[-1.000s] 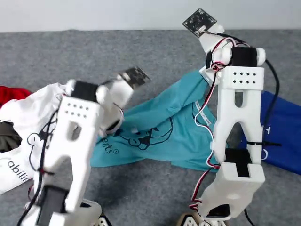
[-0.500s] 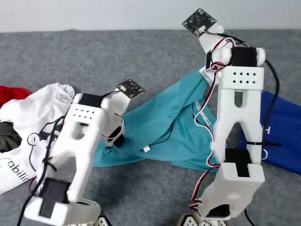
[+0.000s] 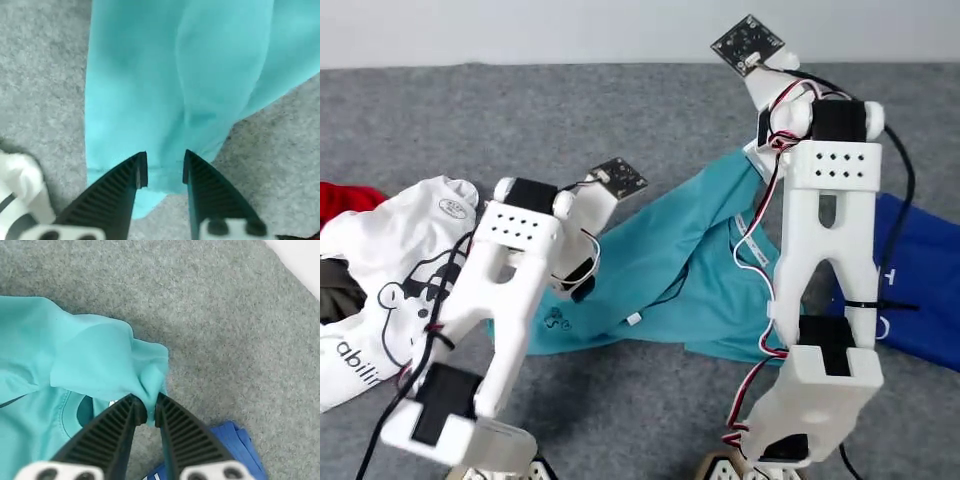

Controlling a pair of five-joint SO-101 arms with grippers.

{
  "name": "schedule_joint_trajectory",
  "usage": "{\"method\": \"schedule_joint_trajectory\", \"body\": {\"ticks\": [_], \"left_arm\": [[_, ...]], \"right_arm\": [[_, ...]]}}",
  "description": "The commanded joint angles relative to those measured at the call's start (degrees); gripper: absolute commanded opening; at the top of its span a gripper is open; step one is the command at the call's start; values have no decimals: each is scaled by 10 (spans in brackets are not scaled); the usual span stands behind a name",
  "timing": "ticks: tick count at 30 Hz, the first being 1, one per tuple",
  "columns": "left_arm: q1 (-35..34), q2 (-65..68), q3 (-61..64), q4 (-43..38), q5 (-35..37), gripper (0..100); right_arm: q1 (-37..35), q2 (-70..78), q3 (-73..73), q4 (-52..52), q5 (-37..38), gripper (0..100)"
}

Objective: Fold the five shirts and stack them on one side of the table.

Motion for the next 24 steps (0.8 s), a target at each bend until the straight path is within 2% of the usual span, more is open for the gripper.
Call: {"method": "schedule_joint_trajectory", "body": {"ticks": [1,6,15,24], "left_arm": [[-17,42,15,-67,1,120],[-53,119,5,-124,-28,120],[-135,188,-146,-123,-39,118],[-113,188,-266,5,-36,115]], "right_arm": [[-5,-12,-7,1,-7,9],[-5,-12,-7,17,-7,9],[-5,-12,-7,32,-7,9],[-5,-12,-7,33,-7,9]]}}
